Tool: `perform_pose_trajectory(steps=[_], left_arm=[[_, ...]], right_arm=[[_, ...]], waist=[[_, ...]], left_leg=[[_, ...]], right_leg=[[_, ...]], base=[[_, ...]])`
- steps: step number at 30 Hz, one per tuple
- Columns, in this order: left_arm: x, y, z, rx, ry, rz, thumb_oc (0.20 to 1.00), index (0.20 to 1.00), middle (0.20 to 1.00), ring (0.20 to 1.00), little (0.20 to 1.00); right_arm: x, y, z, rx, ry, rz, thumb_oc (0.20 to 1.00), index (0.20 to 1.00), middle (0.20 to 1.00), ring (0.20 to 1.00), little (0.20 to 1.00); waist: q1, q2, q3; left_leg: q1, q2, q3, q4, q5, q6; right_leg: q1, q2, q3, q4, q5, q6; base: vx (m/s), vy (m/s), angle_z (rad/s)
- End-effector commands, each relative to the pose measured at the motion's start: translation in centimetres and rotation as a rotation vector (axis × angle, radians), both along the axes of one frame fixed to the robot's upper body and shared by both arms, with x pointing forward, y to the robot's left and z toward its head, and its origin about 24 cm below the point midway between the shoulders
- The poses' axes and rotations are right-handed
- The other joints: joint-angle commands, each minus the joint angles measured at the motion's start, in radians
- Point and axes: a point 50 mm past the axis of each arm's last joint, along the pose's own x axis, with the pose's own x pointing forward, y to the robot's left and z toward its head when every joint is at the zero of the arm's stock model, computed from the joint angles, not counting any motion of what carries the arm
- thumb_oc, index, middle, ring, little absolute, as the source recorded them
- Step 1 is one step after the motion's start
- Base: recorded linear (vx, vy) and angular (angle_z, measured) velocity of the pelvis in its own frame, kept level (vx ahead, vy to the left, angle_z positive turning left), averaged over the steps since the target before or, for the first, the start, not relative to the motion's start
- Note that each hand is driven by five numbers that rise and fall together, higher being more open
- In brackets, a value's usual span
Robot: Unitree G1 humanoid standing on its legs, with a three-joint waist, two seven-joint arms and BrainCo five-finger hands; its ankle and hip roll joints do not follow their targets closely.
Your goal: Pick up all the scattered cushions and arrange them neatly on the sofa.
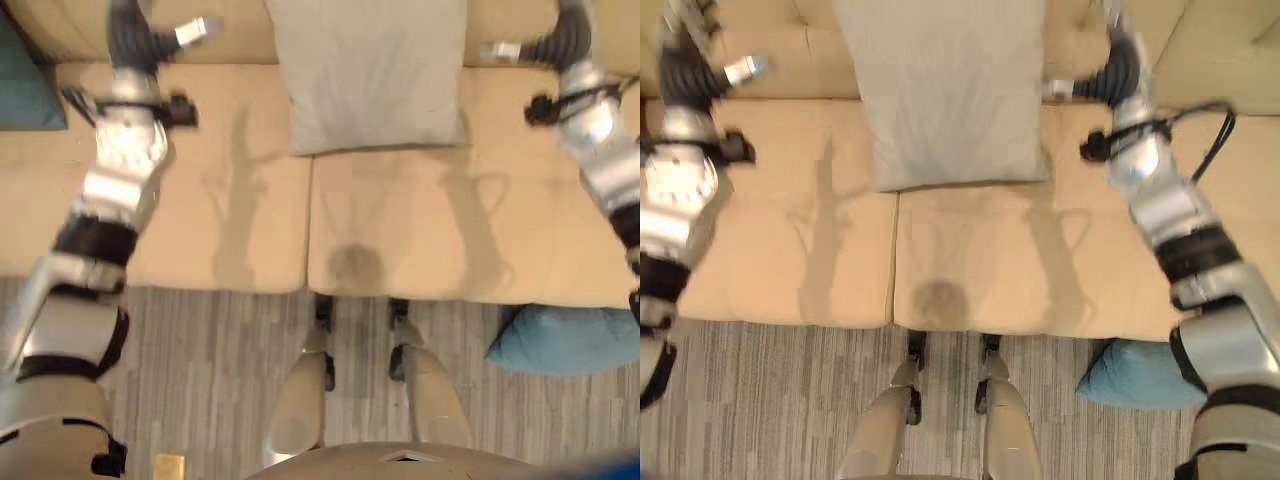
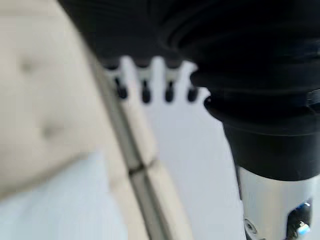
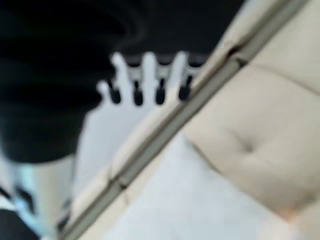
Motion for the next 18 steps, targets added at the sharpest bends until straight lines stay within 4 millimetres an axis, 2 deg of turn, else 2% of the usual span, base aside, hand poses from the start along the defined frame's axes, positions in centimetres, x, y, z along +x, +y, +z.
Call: perform_pose_trajectory(steps=[1,2,3,4,9,10,12,14,18], left_arm=[[0.0,0.6,-1.6,-0.042,0.025,-0.042,1.000,1.000,1.000,1.000,1.000],[-0.5,1.0,-3.6,-0.068,0.087,-0.040,1.000,1.000,1.000,1.000,1.000],[-2.0,1.3,-7.9,-0.107,0.217,-0.036,1.000,1.000,1.000,1.000,1.000],[-2.8,1.4,-10.1,-0.129,0.290,-0.033,1.000,1.000,1.000,1.000,1.000],[-6.9,1.8,-19.4,-0.197,0.636,0.033,1.000,1.000,1.000,1.000,1.000],[-8.2,1.8,-21.4,-0.222,0.720,0.061,1.000,1.000,1.000,1.000,1.000],[-10.4,1.8,-24.8,-0.215,0.878,0.098,1.000,1.000,1.000,1.000,1.000],[-12.8,1.7,-28.1,-0.172,1.056,0.138,1.000,1.000,1.000,1.000,1.000],[-16.9,0.9,-32.3,-0.127,1.303,0.187,1.000,1.000,1.000,1.000,1.000]], right_arm=[[-0.4,-1.2,-3.6,0.001,0.104,-0.010,1.000,1.000,1.000,1.000,1.000],[-1.0,-1.7,-5.0,-0.012,0.151,-0.017,1.000,1.000,1.000,1.000,1.000],[-2.6,-1.8,-8.3,0.031,0.233,-0.009,1.000,1.000,1.000,1.000,1.000],[-3.4,-2.0,-10.1,0.047,0.286,-0.014,1.000,1.000,1.000,1.000,1.000],[-6.4,-2.4,-17.2,0.152,0.522,-0.054,1.000,1.000,1.000,1.000,1.000],[-7.1,-2.8,-18.5,0.105,0.576,-0.088,1.000,1.000,1.000,1.000,1.000],[-8.3,-2.8,-21.0,0.165,0.670,-0.102,1.000,1.000,1.000,1.000,1.000],[-9.9,-3.0,-23.9,0.150,0.799,-0.133,1.000,1.000,1.000,1.000,1.000],[-12.7,-3.1,-28.1,0.139,0.997,-0.178,1.000,1.000,1.000,1.000,1.000]], waist=[[-0.003,-0.039,-0.116],[-0.003,-0.041,-0.119],[-0.005,-0.038,-0.128],[-0.006,-0.037,-0.133],[-0.015,-0.032,-0.172],[-0.017,-0.031,-0.179],[-0.024,-0.029,-0.190],[-0.032,-0.026,-0.202],[-0.040,-0.026,-0.215]], left_leg=[[0.114,-0.004,0.059,0.018,-0.077,-0.058],[0.132,-0.003,0.059,0.022,-0.080,-0.060],[0.172,0.001,0.064,0.024,-0.086,-0.060],[0.185,0.003,0.068,0.026,-0.087,-0.061],[0.270,0.012,0.089,0.018,-0.092,-0.063],[0.282,0.013,0.092,0.016,-0.091,-0.063],[0.298,0.015,0.096,0.014,-0.086,-0.064],[0.314,0.017,0.102,0.012,-0.082,-0.067],[0.341,0.025,0.115,0.008,-0.087,-0.064]], right_leg=[[0.073,-0.062,0.028,0.021,0.000,0.111],[0.093,-0.061,0.026,0.024,-0.010,0.110],[0.128,-0.059,0.019,0.028,-0.023,0.113],[0.144,-0.057,0.013,0.030,-0.030,0.114],[0.228,-0.043,0.007,0.012,-0.042,0.113],[0.239,-0.041,0.007,0.010,-0.044,0.112],[0.259,-0.035,0.008,0.001,-0.043,0.110],[0.277,-0.029,0.012,-0.010,-0.043,0.109],[0.303,-0.016,0.022,-0.020,-0.050,0.105]], base=[[0.13,-0.029,0.00],[0.13,-0.033,-0.01],[0.11,-0.038,-0.03],[0.10,-0.028,-0.01],[0.04,-0.023,-0.02],[0.00,-0.033,-0.06],[-0.01,-0.031,-0.08],[-0.03,-0.032,-0.13],[-0.04,-0.043,-0.09]])
